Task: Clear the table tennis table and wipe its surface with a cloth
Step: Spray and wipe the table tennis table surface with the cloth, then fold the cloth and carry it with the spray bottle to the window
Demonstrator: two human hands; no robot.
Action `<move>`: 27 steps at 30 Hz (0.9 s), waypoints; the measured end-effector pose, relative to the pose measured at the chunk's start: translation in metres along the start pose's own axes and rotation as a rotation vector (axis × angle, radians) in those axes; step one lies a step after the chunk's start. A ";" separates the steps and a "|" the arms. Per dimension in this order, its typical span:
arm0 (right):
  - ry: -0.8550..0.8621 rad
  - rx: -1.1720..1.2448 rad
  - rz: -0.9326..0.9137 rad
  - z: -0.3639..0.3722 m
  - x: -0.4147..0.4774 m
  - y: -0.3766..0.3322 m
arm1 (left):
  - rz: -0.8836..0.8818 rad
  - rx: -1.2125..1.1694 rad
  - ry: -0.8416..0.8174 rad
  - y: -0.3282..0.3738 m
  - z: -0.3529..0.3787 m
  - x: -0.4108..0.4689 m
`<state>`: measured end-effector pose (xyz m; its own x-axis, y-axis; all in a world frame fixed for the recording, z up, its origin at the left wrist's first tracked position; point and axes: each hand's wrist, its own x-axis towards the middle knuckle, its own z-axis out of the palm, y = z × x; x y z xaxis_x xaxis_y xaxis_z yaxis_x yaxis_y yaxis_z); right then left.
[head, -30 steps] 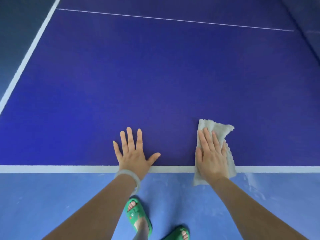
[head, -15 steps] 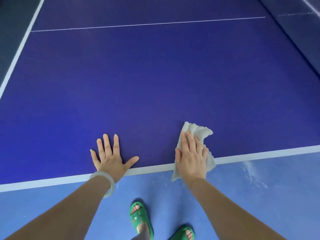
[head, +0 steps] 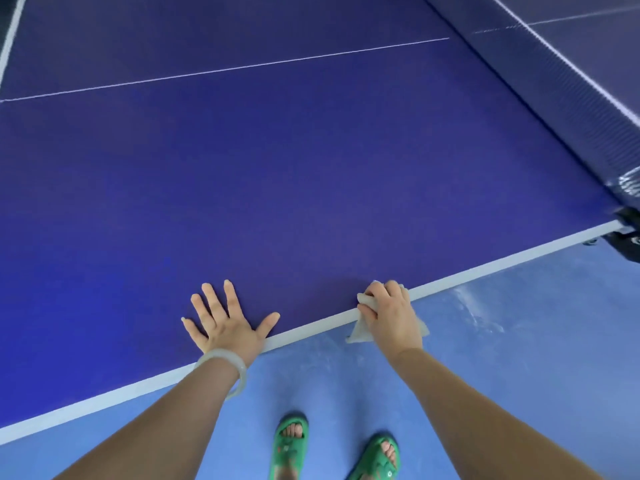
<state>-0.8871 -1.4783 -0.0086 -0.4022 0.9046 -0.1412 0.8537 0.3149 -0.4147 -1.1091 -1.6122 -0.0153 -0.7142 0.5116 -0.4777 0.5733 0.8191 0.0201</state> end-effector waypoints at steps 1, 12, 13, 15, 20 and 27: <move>-0.022 0.010 0.056 -0.003 -0.007 -0.002 | 0.007 -0.002 -0.004 0.000 -0.001 -0.001; -0.026 0.139 0.414 -0.043 -0.114 0.040 | 0.178 -0.023 0.019 0.034 -0.020 -0.025; -0.007 0.149 0.444 -0.050 -0.121 0.047 | 0.307 -0.036 0.021 0.048 -0.019 -0.036; 0.048 0.178 0.492 -0.064 -0.135 0.061 | 0.564 -0.070 -0.020 0.081 -0.012 -0.066; 0.175 0.238 0.557 -0.096 -0.171 0.114 | 0.858 -0.134 -0.279 0.167 0.010 -0.153; 0.329 0.421 0.547 -0.145 -0.231 0.219 | 0.950 -0.260 -0.559 0.285 0.061 -0.276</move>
<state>-0.5593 -1.5766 0.0641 0.2172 0.9599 -0.1775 0.6781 -0.2792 -0.6799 -0.7240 -1.5357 0.0691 0.2831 0.8209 -0.4959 0.6401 0.2233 0.7351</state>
